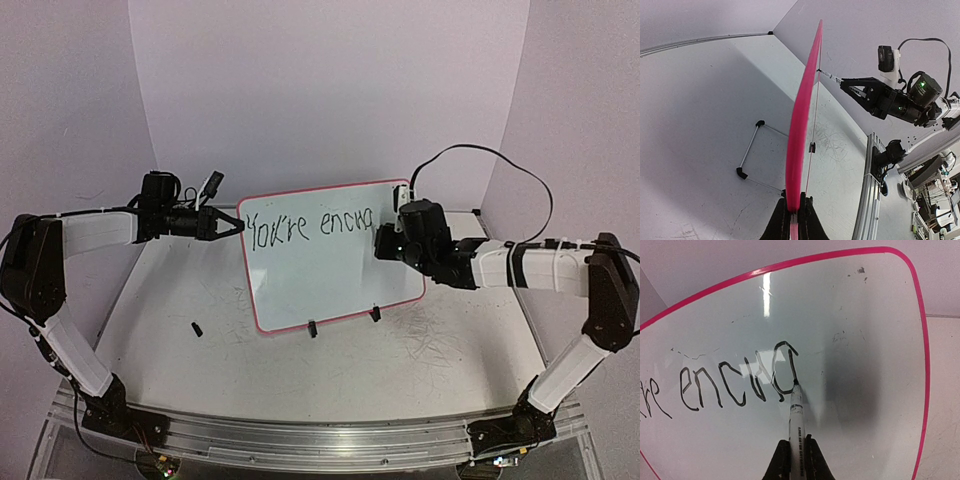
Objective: Write a sentence on the whiteboard
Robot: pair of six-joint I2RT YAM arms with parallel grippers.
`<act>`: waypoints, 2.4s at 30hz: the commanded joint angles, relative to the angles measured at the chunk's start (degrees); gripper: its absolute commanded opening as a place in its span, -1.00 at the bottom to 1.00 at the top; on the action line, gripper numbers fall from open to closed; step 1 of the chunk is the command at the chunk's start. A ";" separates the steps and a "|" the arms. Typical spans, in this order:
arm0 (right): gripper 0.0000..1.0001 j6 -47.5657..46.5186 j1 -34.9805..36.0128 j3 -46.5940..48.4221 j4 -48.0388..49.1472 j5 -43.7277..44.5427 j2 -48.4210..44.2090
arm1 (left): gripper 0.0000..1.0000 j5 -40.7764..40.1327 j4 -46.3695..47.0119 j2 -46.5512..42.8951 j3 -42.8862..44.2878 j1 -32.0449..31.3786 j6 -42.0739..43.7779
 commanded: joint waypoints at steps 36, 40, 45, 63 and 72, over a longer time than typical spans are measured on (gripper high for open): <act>-1.00 -3.87 -2.38 4.44 -0.88 -1.20 -3.79 | -1.00 0.05 -2.06 -1.34 1.89 -2.30 1.99; -1.00 -4.22 -3.52 5.42 0.10 -2.05 -2.67 | -1.00 0.05 -2.07 -1.26 1.98 -2.29 2.08; -1.00 -4.88 -3.88 7.19 0.59 -2.88 -0.66 | -1.00 0.33 -2.25 -1.22 2.14 -2.33 2.26; -1.00 -5.35 -4.04 8.59 0.27 -1.59 2.14 | -1.00 0.36 -2.63 -0.98 2.27 -2.31 2.61; -1.00 -3.76 -4.05 4.80 -0.09 -2.68 0.09 | -1.00 0.39 -2.65 -1.04 2.33 -2.34 2.69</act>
